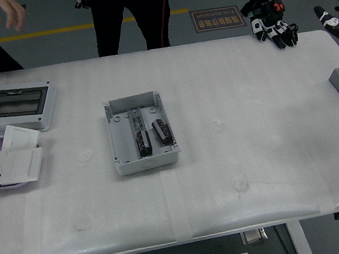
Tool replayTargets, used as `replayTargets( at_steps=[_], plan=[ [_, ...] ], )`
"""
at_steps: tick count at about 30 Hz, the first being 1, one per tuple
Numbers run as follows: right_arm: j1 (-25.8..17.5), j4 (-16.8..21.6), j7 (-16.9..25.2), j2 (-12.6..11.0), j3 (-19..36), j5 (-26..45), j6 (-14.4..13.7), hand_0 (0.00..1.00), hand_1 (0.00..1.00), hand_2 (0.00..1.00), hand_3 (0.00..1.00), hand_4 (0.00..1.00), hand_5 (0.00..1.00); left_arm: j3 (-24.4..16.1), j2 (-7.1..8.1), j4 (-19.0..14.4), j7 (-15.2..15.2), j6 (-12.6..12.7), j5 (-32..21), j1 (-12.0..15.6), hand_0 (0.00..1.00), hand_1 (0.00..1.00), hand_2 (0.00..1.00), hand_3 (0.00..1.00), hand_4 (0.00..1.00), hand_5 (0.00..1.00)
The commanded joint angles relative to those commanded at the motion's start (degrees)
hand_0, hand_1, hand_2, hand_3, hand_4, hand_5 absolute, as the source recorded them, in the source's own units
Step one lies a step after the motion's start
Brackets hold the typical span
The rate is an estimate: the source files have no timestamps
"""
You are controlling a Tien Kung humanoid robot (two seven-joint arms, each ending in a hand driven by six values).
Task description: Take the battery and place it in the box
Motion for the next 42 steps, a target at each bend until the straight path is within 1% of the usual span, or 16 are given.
replayTargets(
  at_steps=[3, 11, 21, 28, 33, 42],
  plan=[
    [0.26, -0.07, -0.12, 0.02, -0.5, -0.07, 0.04, 0.748, 0.763, 0.841, 0.953, 0.846, 0.501, -0.07, 0.0, 0.02, 0.01, -0.02, 0.15, -0.18, 0.606, 0.657, 0.582, 0.561, 0.574, 0.403],
    [0.24, -0.65, -0.3, 0.07, -0.96, -0.42, 0.09, 0.745, 0.764, 0.839, 0.951, 0.846, 0.502, -1.09, 0.66, 0.08, 0.12, -0.08, 1.35, -0.7, 0.606, 0.657, 0.583, 0.56, 0.575, 0.402],
    [-0.05, -0.83, -0.62, 0.18, -0.26, -1.29, 0.28, 0.746, 0.763, 0.839, 0.951, 0.846, 0.502, -0.5, 0.43, 0.12, -0.04, -0.03, 0.53, -0.73, 0.606, 0.657, 0.582, 0.561, 0.575, 0.402],
    [0.26, -0.93, -0.41, 0.37, -0.33, -0.99, 0.47, 0.746, 0.762, 0.839, 0.951, 0.844, 0.503, -0.06, 0.53, 0.21, -0.37, 0.13, -0.28, -1.01, 0.605, 0.656, 0.581, 0.561, 0.576, 0.398],
    [0.55, -1.5, -0.33, 0.04, -0.72, -0.57, 0.48, 0.746, 0.763, 0.839, 0.95, 0.844, 0.504, -0.19, 0.51, 0.18, -0.28, 0.09, -0.06, -1.01, 0.605, 0.657, 0.576, 0.558, 0.577, 0.398],
    [0.69, -2.52, -0.28, 0.24, -1.08, -0.36, 0.39, 0.748, 0.763, 0.838, 0.949, 0.844, 0.507, -0.23, 0.42, 0.17, -0.29, 0.06, 0.01, -1.28, 0.605, 0.657, 0.576, 0.558, 0.576, 0.396]
  ],
)
